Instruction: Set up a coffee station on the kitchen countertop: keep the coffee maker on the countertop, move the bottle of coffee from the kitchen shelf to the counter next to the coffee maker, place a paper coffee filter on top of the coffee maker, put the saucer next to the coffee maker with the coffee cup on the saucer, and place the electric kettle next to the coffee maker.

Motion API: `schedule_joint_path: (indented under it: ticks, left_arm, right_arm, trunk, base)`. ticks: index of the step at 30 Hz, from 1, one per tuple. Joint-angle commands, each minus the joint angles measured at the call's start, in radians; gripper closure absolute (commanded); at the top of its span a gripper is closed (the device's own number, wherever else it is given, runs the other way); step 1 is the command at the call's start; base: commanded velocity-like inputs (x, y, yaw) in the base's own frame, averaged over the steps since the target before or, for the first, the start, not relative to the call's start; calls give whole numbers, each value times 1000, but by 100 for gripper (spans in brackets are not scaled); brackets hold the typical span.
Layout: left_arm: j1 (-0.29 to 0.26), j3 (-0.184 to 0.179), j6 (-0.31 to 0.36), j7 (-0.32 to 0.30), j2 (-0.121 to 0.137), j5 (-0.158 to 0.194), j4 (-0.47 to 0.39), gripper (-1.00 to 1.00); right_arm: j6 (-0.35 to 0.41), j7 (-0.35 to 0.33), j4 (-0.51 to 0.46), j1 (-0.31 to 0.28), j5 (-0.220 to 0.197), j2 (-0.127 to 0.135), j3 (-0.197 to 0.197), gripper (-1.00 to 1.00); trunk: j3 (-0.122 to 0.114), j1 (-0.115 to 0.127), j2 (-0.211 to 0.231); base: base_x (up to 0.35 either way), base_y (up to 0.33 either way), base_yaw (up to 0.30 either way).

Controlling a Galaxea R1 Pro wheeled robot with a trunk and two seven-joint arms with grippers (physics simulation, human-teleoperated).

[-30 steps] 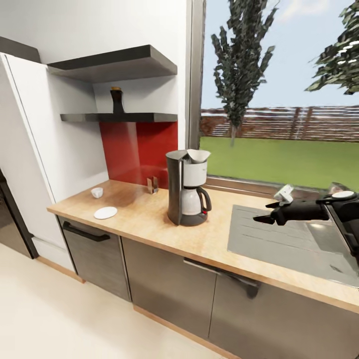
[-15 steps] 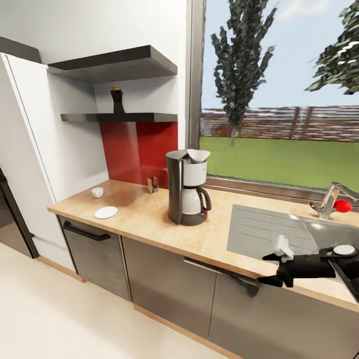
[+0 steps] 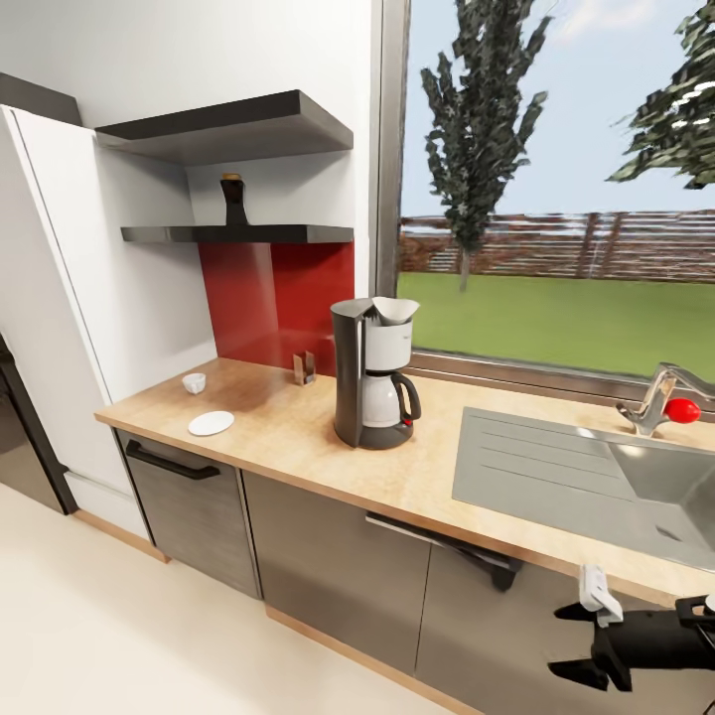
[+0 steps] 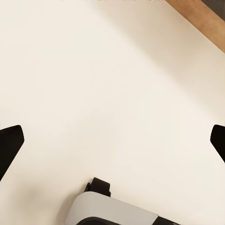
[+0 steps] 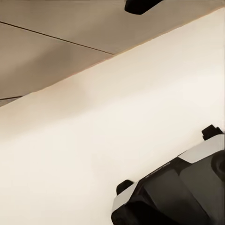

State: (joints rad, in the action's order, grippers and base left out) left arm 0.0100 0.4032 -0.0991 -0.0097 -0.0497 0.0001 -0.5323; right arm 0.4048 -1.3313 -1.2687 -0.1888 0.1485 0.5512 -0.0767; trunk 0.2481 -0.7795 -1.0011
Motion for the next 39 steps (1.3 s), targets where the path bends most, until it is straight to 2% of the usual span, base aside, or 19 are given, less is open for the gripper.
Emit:
schedule_joint_path:
  ticks: [1, 3, 4, 8, 9, 11, 12, 15, 16, 20, 21, 25, 26, 29, 31, 32, 36, 39]
  left_arm:
    - [0, 3, -1, -1, -1, 0, -1, -100]
    - [0, 3, -1, -1, -1, 0, -1, -100]
    - [0, 3, -1, -1, -1, 0, -1, -100]
    - [0, 3, -1, -1, -1, 0, -1, -100]
    - [0, 3, -1, -2, -1, 0, -2, -100]
    - [0, 3, -2, -2, -1, 0, -2, -100]
    - [0, 3, -2, -2, -1, 0, -3, -100]
    - [0, 2, -2, -2, -1, 0, -3, -100]
    - [0, 1, -1, -2, -1, 1, -3, -100]
    - [0, 0, -1, -3, -2, 2, -11, -100]
    - [0, -1, 1, -3, -4, 2, -26, -100]
    - [0, -2, 8, -3, -6, 3, -87, -100]
    - [0, -2, 26, -3, -6, 3, -122, -100]
    - [0, -2, 73, -3, -7, 3, -168, -100]
    - [0, -1, 115, -4, -7, 3, -194, -100]
    - [0, 1, 136, -10, -7, 3, -205, -100]
    - [0, 3, 154, -19, -9, 1, -203, -100]
    - [0, 3, 156, -19, -10, 0, -197, -100]
  right_arm:
    - [4, -6, 11, 1, 4, 0, -1, -100]
    - [-1, -6, 30, 2, 5, 0, -1, -100]
    - [-65, -1, 220, 3, 5, -2, 1, -100]
    - [-180, 8, 361, 3, 3, -3, 1, -100]
    - [-242, 16, 439, 3, 3, -3, 1, -100]
    - [-299, 24, 513, 3, 1, -4, 1, -100]
    - [-345, 33, 585, 3, 0, -4, 1, -100]
    - [-387, 54, 693, 3, -2, -6, 1, -100]
    - [-404, 76, 761, 3, -3, -7, 0, -100]
    - [-421, 132, 866, 3, -5, -9, -1, -100]
    - [-426, 170, 909, 3, -5, -11, -1, -100]
    - [-431, 269, 969, 3, -6, -28, 0, -100]
    - [-432, 327, 986, 3, -6, -44, 0, -100]
    - [-445, 413, 1001, 3, -6, -66, 0, -100]
    - [-486, 479, 1018, 3, -5, -83, 0, -100]
    - [-540, 521, 1047, 3, -6, -95, 0, -100]
    - [-606, 548, 1081, 3, -8, -104, 3, -100]
    - [-614, 551, 1085, 3, -9, -105, 3, -100]
  trunk:
    - [1, 0, -1]
    - [1, 0, -1]
    - [1, 0, -1]
    - [1, 0, -1]
    - [1, 0, -1]
    - [1, 0, -1]
    - [1, 0, -1]
    - [1, 0, -1]
    - [1, 0, -1]
    - [1, 0, -1]
    - [1, 0, -1]
    - [1, 0, -1]
    - [1, 0, -1]
    - [1, 0, -1]
    - [1, 0, -1]
    - [1, 0, -1]
    - [1, 0, -1]
    - [1, 0, -1]
  base:
    - [0, 0, 0]
    - [0, 0, 0]
    - [0, 0, 0]
    - [0, 0, 0]
    - [0, 0, 0]
    - [0, 0, 0]
    - [0, 0, 0]
    - [0, 0, 0]
    - [0, 0, 0]
    - [0, 0, 0]
    - [0, 0, 0]
    - [0, 0, 0]
    - [0, 0, 0]
    - [0, 0, 0]
    - [0, 0, 0]
    - [0, 0, 0]
    - [0, 0, 0]
    - [2, 2, 0]
